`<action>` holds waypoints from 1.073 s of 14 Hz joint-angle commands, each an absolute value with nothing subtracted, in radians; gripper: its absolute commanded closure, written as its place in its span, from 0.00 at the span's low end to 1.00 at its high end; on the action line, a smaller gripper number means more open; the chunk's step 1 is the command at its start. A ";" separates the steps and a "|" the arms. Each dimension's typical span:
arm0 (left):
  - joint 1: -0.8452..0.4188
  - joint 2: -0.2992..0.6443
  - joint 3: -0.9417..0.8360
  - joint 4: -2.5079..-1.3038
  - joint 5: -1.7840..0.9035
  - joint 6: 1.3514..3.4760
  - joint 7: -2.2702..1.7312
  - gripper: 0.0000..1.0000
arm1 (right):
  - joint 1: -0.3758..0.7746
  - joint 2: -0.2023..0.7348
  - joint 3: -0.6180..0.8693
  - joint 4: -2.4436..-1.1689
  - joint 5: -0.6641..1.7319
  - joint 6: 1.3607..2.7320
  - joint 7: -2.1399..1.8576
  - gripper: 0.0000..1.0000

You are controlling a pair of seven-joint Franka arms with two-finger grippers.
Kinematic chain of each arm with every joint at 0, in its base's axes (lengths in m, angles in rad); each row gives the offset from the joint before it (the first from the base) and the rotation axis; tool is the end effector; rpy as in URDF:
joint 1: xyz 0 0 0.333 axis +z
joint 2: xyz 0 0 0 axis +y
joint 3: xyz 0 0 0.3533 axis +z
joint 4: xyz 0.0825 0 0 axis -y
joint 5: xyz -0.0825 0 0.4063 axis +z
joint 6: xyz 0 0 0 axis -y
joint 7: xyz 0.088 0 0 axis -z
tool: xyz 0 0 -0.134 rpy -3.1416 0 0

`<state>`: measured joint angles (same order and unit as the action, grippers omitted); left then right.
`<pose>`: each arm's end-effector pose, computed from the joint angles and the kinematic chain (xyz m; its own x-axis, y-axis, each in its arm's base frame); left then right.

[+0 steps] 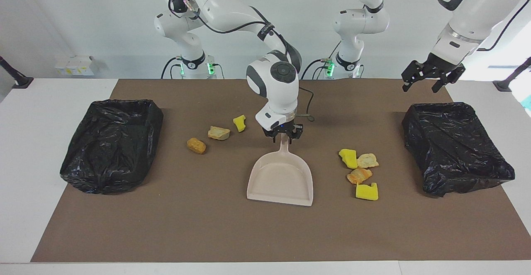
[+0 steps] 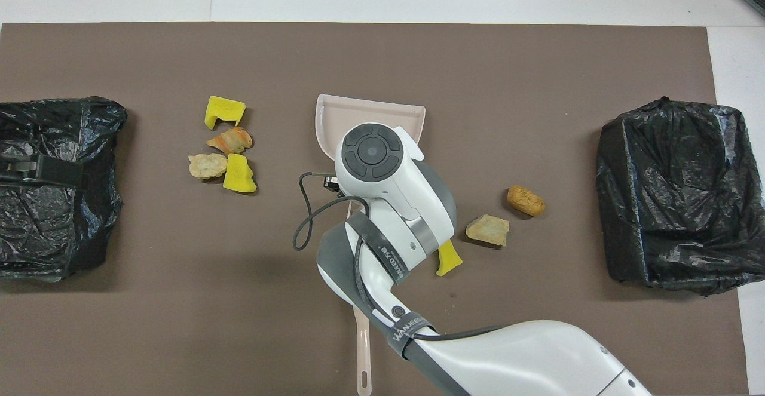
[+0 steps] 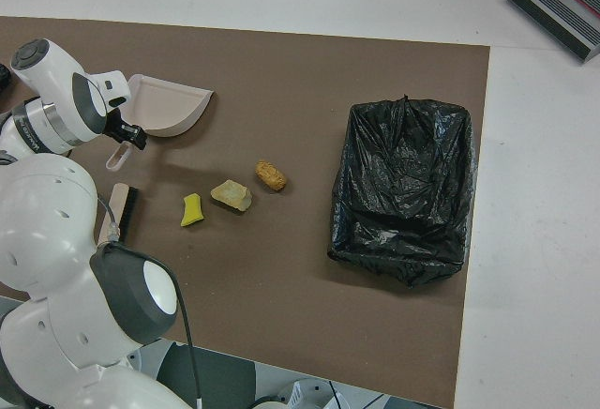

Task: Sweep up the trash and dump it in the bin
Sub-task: 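Lift the dustpan with the right gripper while the left gripper reaches the brush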

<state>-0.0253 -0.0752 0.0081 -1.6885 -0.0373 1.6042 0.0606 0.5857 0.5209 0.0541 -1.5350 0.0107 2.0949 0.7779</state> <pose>0.5518 -0.0142 0.6220 0.9970 -0.0765 -0.0068 -0.0761 -0.9964 0.0384 0.5954 0.4368 0.3519 0.9886 -0.1505 0.0026 -0.1501 -0.9872 -0.0536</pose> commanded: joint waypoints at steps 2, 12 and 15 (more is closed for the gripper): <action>-0.026 -0.094 0.014 -1.712 -0.046 1.614 0.077 0.00 | 0.607 0.520 0.054 -1.560 -0.009 2.146 0.773 0.46; -0.155 -0.162 0.012 -1.848 -0.048 1.638 0.032 0.00 | 0.554 0.434 0.043 -1.517 -0.046 2.026 0.574 1.00; -0.257 -0.218 0.011 -1.951 -0.048 1.713 -0.054 0.00 | 0.483 0.356 0.048 -1.520 -0.045 1.919 0.421 1.00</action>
<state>-0.1905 -0.1429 -0.0044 -1.8376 -0.0407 1.6450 -0.0106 0.5257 0.4207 0.0371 -1.5029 -0.0575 1.9753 0.5213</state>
